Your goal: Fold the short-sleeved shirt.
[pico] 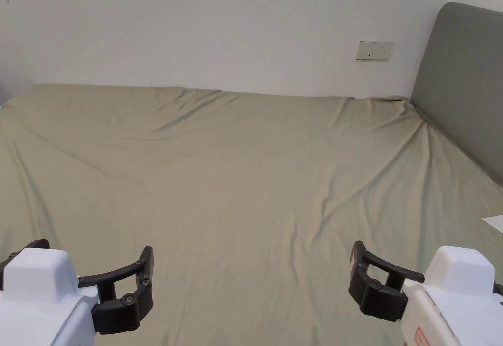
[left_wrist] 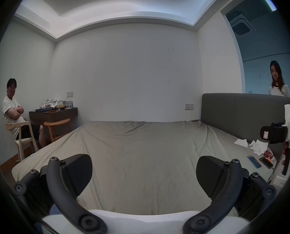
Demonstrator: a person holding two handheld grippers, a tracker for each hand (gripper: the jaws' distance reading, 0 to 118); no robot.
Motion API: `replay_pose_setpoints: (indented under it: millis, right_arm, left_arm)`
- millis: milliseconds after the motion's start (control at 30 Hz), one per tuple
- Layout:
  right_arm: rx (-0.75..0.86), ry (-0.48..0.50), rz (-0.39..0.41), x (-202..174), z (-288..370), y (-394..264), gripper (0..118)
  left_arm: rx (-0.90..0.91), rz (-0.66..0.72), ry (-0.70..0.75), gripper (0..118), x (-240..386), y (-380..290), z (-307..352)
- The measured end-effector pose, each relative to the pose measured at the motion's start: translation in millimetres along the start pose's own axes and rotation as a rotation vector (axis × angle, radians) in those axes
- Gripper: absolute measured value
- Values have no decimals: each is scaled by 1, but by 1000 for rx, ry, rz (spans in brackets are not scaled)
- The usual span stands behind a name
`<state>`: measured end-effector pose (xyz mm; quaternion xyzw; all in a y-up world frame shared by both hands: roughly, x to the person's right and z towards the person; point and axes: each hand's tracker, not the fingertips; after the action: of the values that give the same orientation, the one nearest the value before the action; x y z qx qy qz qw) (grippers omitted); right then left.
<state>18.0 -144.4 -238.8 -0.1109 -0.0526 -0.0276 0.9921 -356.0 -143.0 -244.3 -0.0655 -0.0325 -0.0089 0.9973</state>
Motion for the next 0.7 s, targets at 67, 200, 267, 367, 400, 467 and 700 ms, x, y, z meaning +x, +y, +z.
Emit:
replay_pose_setpoints:
  millis: [67,200,267,367,400,467,700]
  right_arm:
    - [2,5,8,0,0,3,118]
    - [14,7,23,0,0,7,118]
    - [16,1,30,0,1,8,118]
    - [17,6,29,0,0,9,118]
    - [16,6,30,0,0,10,118]
    - [15,7,33,-1,-1,9,118]
    - [12,-8,65,-3,-4,7,118]
  left_arm:
    - [5,8,-4,118,-1,0,0]
    - [-2,19,1,118,0,0,-1]
    - [-6,17,-3,118,0,-1,-1]
    - [-8,8,3,118,0,-1,0]
    - [-9,9,2,118,0,-1,0]
    - [-6,11,4,118,-1,0,0]
    - [-6,-3,11,118,-2,2,-1]
